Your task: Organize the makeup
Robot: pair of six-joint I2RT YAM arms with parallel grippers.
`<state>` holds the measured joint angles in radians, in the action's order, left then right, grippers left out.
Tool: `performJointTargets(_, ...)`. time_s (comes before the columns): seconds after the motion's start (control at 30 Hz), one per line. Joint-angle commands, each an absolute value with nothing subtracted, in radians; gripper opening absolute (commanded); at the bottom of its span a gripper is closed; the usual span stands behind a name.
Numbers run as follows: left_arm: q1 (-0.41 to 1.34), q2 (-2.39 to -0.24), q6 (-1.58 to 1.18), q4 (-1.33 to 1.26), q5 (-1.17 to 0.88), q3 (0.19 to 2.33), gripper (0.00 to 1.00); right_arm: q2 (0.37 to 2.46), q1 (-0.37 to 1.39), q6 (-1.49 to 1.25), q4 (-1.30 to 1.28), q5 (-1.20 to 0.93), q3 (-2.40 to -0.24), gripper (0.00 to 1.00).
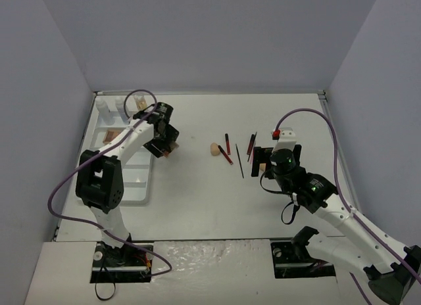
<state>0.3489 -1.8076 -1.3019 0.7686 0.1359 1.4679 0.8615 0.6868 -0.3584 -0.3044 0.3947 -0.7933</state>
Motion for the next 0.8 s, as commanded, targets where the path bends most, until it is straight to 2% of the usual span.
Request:
performJointTargets(0.0, 0.231, -1.75, -1.398, 0.719, 0.158, 1.51, 0.55, 0.841, 0.681, -0.328, -0.276, 0.4, -0.827, 1.0)
performJointTargets(0.13, 0.146, -1.78, -1.438, 0.696, 0.159, 1.54, 0.56, 0.821, 0.682, -0.324, -0.276, 0.403, -0.822, 1.0)
performJointTargets(0.23, 0.072, -1.862, -1.448, 0.702, 0.152, 1.63, 0.6, 0.812, 0.68, -0.319, -0.28, 0.411, -0.821, 1.0)
performJointTargets(0.63, -0.055, -2.01, -1.508, 0.705, 0.153, 1.751, 0.6, 0.818, 0.678, -0.307, -0.281, 0.442, -0.828, 1.0)
performJointTargets(0.77, -0.072, -2.044, -1.494, 0.721, 0.142, 1.783, 0.64, 0.83, 0.676, -0.301, -0.281, 0.445, -0.835, 1.0)
